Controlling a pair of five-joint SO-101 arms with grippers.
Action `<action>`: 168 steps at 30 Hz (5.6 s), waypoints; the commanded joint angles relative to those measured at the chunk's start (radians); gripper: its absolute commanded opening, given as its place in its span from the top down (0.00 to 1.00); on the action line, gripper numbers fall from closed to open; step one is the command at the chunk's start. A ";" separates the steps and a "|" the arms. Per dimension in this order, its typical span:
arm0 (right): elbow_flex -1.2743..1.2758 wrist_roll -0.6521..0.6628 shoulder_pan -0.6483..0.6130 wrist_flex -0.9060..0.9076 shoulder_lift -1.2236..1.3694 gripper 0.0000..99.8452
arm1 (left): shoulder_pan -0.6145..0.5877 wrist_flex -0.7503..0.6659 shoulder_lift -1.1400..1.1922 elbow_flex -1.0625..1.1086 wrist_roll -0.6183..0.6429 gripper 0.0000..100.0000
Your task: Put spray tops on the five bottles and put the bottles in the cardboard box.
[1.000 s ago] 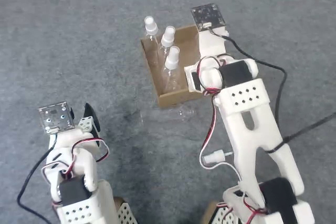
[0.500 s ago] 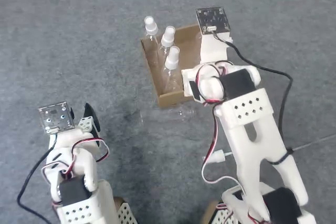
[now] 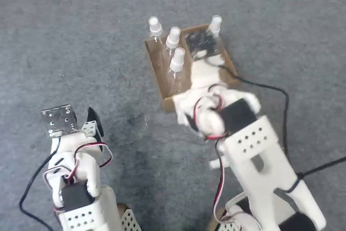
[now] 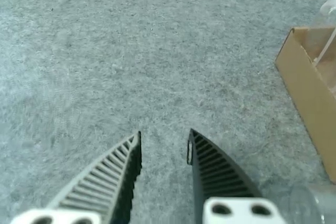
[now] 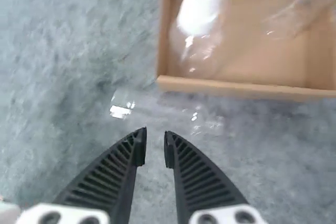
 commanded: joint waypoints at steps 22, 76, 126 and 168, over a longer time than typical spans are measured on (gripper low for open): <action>0.199 -0.400 -0.133 -0.157 -0.099 0.91 | 0.003 -0.032 -0.018 -0.012 -0.017 0.86; 0.044 -0.632 -0.012 -0.427 0.565 0.74 | 0.003 -0.032 -0.018 -0.012 -0.018 0.86; -0.135 -0.882 0.025 0.045 0.400 0.74 | 0.003 -0.032 -0.018 -0.012 -0.018 0.86; -0.328 -0.902 0.033 0.024 0.901 0.74 | 0.002 -0.032 -0.018 -0.012 -0.018 0.86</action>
